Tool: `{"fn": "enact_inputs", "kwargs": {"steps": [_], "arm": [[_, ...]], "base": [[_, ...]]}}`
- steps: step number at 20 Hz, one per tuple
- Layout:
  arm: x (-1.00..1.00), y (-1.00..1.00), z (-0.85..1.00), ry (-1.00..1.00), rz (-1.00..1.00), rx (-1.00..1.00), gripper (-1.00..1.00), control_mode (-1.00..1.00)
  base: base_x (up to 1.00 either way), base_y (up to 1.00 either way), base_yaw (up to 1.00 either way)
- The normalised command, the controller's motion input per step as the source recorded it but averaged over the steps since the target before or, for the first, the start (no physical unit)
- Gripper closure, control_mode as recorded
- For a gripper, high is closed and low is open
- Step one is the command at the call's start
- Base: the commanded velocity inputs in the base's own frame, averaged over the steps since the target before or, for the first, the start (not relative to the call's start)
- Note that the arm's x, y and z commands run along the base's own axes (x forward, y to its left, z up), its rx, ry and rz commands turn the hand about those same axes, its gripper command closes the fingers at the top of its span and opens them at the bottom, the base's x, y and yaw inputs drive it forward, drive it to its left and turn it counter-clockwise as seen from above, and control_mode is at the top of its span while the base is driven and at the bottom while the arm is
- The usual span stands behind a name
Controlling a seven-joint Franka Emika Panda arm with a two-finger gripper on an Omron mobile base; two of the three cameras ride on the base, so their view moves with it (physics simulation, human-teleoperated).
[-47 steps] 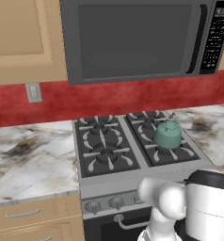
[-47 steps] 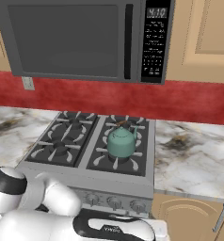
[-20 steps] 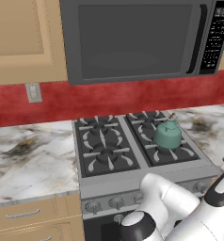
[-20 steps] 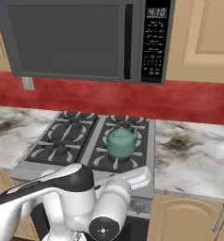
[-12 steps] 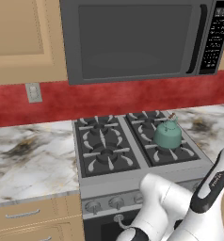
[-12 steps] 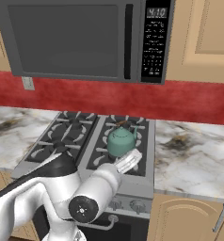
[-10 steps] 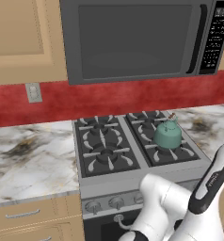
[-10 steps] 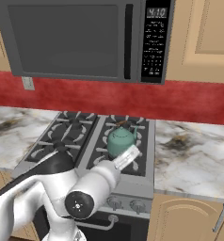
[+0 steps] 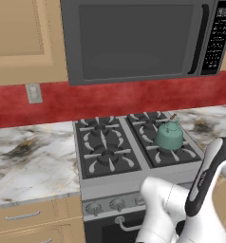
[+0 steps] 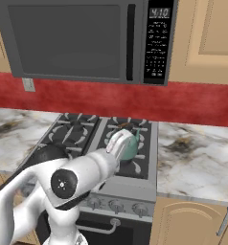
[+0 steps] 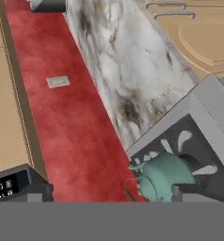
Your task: The kettle is done boiling. Turn off the stove, then wait for 300 timesteps before moving the kettle to the dining table.
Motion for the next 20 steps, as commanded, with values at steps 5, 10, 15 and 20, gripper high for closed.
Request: {"fn": "enact_inputs", "kwargs": {"steps": [5, 10, 15, 20], "arm": [[0.0, 0.01, 0.22, 0.28, 0.0, -0.28, -1.0, -1.0], [0.0, 0.06, 0.19, 0.37, 0.0, -0.23, -1.0, -1.0], [0.0, 0.13, 0.04, 0.49, 0.0, -0.16, -1.0, -1.0], [0.0, 0.18, 0.0, 0.53, 0.0, -0.07, -1.0, -1.0]], "base": [[0.0, 0.0, 0.0], [0.0, 0.0, 0.0], [0.0, 0.0, 0.0], [0.0, 0.0, 0.0]]}}
